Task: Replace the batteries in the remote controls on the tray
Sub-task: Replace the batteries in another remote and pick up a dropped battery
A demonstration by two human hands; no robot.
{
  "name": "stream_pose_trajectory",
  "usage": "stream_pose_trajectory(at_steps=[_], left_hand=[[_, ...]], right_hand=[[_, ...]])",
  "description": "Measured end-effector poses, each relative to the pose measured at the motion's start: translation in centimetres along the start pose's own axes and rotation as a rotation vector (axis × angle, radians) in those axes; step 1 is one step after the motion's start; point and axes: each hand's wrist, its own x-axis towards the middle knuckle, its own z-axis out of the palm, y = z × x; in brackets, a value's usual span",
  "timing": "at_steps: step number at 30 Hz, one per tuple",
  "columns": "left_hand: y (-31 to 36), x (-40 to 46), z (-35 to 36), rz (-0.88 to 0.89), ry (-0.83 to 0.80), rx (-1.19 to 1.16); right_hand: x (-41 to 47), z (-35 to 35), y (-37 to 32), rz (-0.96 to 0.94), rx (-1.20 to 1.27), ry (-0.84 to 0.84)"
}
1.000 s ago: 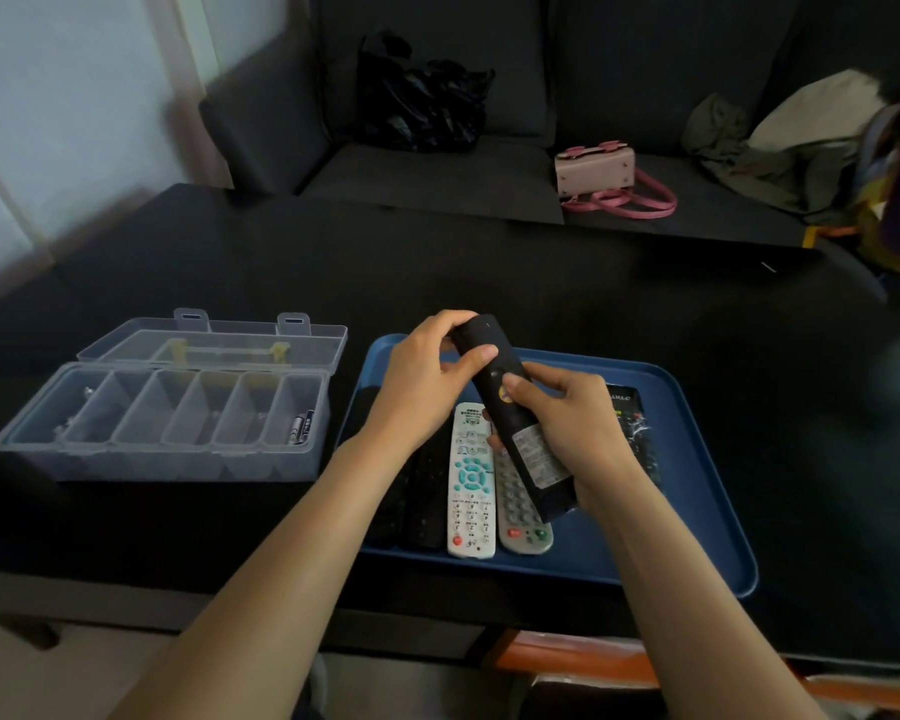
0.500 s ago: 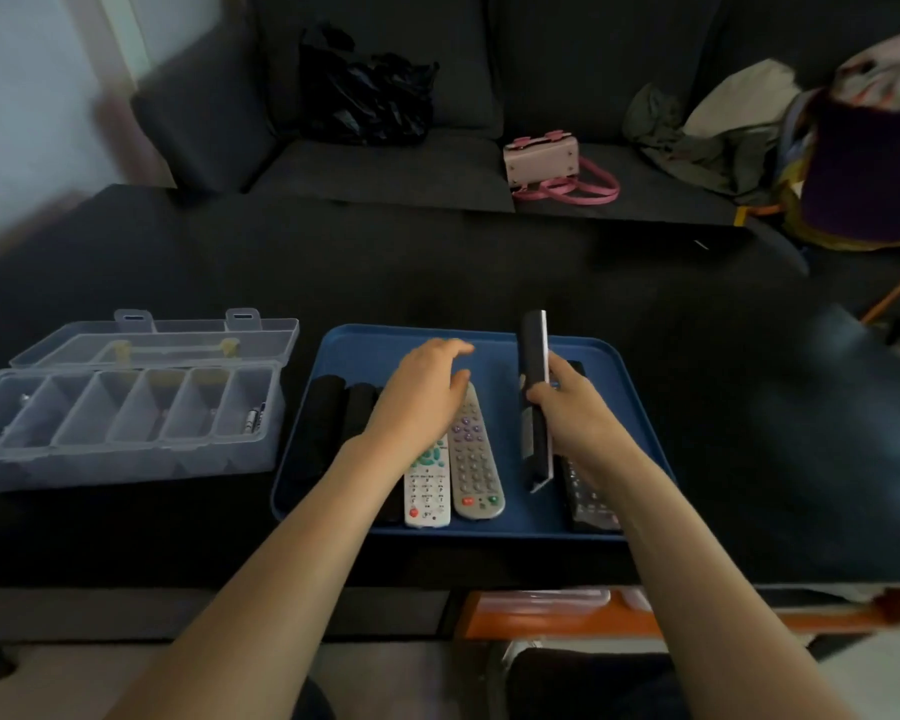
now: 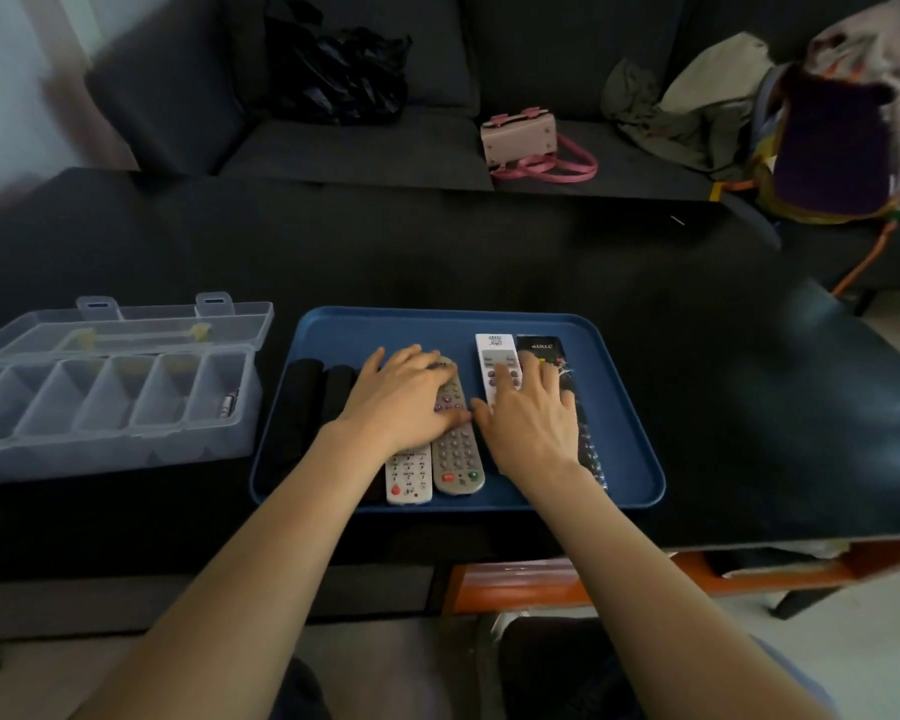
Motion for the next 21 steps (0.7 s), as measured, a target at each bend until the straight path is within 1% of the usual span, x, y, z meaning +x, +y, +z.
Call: stream_pose_trajectory(at_steps=[4, 11, 13, 16, 18, 21], left_hand=[[-0.1, -0.2, 0.1, 0.016, -0.012, -0.032], [-0.1, -0.6, 0.1, 0.030, 0.012, -0.132], [-0.2, -0.7, 0.2, 0.037, 0.040, -0.203], [-0.9, -1.0, -0.1, -0.001, 0.114, -0.299], [-1.3, -1.3, -0.4, -0.024, 0.160, -0.296], [-2.3, -1.7, -0.6, -0.010, 0.210, -0.203]], right_hand=[[-0.3, -0.1, 0.4, -0.022, -0.013, -0.049], [-1.3, -1.1, 0.0, 0.004, -0.003, -0.064], [-1.3, -1.4, -0.4, -0.001, 0.018, -0.030], [-0.9, -1.8, -1.5, -0.077, 0.099, 0.040], [-0.5, -2.0, -2.4, -0.098, 0.169, 0.014], [0.0, -2.1, -4.0, -0.068, 0.160, -0.124]])
